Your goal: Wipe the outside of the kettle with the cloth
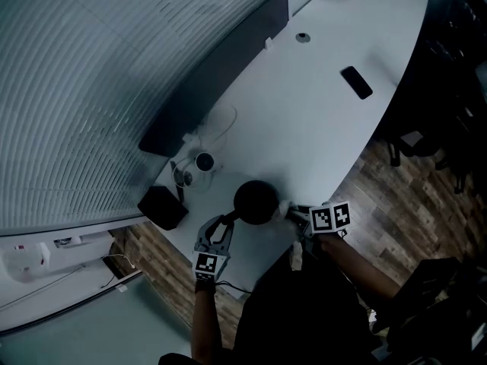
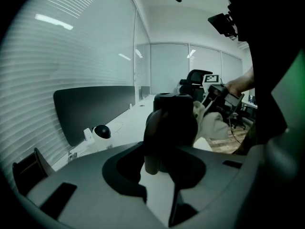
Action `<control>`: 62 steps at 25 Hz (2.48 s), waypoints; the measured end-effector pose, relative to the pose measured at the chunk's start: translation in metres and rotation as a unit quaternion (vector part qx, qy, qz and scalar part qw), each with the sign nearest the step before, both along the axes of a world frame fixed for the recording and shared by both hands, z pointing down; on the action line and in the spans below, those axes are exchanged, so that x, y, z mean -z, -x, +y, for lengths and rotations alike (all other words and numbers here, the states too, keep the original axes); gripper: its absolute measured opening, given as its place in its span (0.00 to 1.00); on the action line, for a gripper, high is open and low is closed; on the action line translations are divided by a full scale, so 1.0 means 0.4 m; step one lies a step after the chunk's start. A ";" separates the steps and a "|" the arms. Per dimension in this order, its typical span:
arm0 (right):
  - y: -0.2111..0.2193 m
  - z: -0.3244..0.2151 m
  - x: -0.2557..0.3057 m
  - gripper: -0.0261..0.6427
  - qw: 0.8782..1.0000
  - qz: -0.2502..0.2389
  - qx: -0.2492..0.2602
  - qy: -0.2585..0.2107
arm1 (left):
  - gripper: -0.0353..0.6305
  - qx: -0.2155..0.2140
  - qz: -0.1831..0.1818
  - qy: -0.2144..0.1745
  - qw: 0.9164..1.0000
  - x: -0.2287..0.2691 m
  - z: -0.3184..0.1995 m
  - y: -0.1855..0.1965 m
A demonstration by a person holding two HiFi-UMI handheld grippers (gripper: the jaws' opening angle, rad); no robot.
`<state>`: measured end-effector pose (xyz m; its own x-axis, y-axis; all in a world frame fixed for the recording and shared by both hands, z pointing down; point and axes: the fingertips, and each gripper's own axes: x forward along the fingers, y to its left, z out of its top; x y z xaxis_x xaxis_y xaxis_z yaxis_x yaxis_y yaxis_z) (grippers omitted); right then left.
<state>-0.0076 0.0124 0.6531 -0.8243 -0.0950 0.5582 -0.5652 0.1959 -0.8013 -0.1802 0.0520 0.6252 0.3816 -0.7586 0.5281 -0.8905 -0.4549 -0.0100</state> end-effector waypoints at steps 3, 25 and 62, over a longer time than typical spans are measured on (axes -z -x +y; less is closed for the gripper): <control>0.007 -0.025 0.055 0.17 0.999 -0.011 0.015 -0.033 | 0.23 0.002 -0.001 -0.005 1.000 0.000 0.002 -0.002; 0.010 -0.157 0.042 0.17 0.994 -0.071 -0.081 0.021 | 0.23 0.035 -0.014 0.022 0.999 -0.003 -0.003 -0.004; 0.160 -0.287 -0.136 0.17 0.994 -0.060 0.070 0.061 | 0.23 0.126 0.000 0.037 0.991 0.005 -0.015 -0.005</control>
<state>-0.0717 -0.1024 0.7074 -0.8859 0.0867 0.4557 -0.4386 0.1633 -0.8837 -0.1780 0.0459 0.6233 0.1845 -0.7888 0.5863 -0.9761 -0.2167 0.0156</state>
